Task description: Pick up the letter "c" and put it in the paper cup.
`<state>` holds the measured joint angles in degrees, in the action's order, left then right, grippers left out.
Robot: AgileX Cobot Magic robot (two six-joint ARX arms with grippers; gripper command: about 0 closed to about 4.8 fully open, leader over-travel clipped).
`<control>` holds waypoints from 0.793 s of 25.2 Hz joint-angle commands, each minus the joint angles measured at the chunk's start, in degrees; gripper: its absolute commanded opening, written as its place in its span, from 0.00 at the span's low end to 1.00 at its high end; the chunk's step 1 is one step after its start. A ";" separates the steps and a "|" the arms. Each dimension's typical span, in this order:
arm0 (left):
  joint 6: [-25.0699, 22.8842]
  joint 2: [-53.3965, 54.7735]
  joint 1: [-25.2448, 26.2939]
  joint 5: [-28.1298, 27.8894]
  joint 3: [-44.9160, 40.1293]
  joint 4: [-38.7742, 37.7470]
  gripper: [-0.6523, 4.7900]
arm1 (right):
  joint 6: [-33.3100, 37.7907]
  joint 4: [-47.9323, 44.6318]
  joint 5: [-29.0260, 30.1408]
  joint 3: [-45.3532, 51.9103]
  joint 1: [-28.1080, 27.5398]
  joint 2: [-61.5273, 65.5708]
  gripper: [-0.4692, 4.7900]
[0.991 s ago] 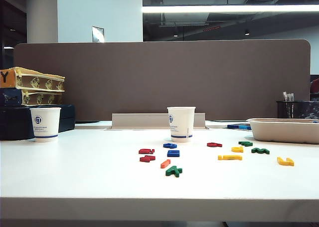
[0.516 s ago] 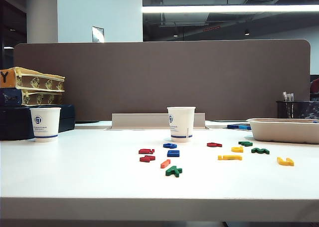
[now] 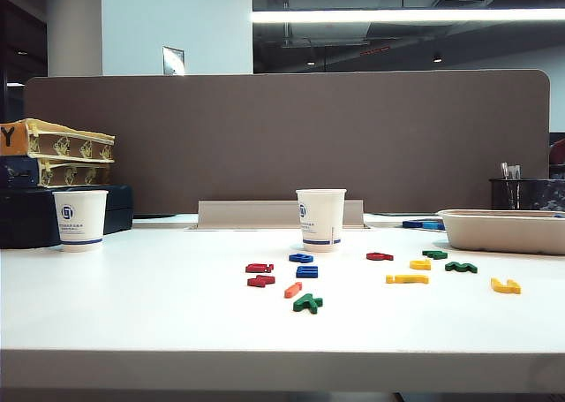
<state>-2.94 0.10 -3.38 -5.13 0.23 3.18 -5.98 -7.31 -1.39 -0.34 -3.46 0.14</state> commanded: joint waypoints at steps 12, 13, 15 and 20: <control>-0.02 0.02 0.02 0.24 0.20 0.66 0.11 | 0.22 -1.44 -0.13 0.22 0.22 -0.33 0.09; -0.02 0.02 0.02 0.24 0.20 0.66 0.11 | 0.22 -1.46 -0.13 0.22 0.22 -0.33 0.09; -0.02 0.02 0.02 0.24 0.20 0.66 0.11 | 0.22 -1.46 -0.13 0.22 0.22 -0.33 0.09; -0.02 0.02 0.02 0.24 0.20 0.66 0.11 | 0.22 -1.46 -0.13 0.22 0.22 -0.33 0.09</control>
<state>-2.94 0.10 -3.38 -5.13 0.23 3.18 -5.98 -8.08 -1.48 -0.34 -3.33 0.14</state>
